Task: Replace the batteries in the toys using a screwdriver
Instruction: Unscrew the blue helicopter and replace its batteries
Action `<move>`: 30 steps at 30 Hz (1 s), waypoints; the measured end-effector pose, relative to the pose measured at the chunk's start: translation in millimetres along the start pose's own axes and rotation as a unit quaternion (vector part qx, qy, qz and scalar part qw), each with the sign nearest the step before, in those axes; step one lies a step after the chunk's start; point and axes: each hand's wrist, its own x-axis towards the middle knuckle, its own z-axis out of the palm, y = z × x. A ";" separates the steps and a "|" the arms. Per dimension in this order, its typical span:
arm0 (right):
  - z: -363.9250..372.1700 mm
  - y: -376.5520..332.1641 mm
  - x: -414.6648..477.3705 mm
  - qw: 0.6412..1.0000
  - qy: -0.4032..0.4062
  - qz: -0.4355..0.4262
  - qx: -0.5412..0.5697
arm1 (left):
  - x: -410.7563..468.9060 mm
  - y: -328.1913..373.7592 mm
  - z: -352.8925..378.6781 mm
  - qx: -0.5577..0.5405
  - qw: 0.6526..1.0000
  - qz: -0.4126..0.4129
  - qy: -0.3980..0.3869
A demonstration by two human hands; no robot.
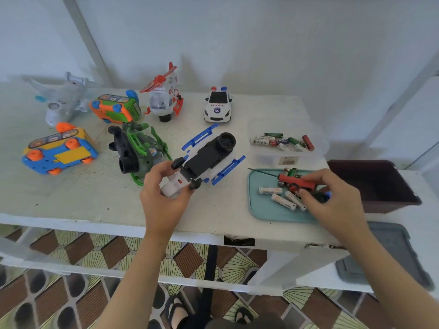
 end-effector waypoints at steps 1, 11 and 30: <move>0.8 2.8 -0.9 1.000 -0.005 -0.006 -0.018 | 0.1 0.8 0.2 -0.004 1.000 -0.004 0.002; 11.4 10.3 2.7 0.992 0.019 -0.069 -0.109 | 4.5 6.8 -2.0 -0.008 0.999 -0.047 -0.004; 96.6 -113.0 62.2 0.899 0.138 -0.376 -0.176 | 87.7 91.4 -64.9 -0.218 0.913 -0.343 -0.025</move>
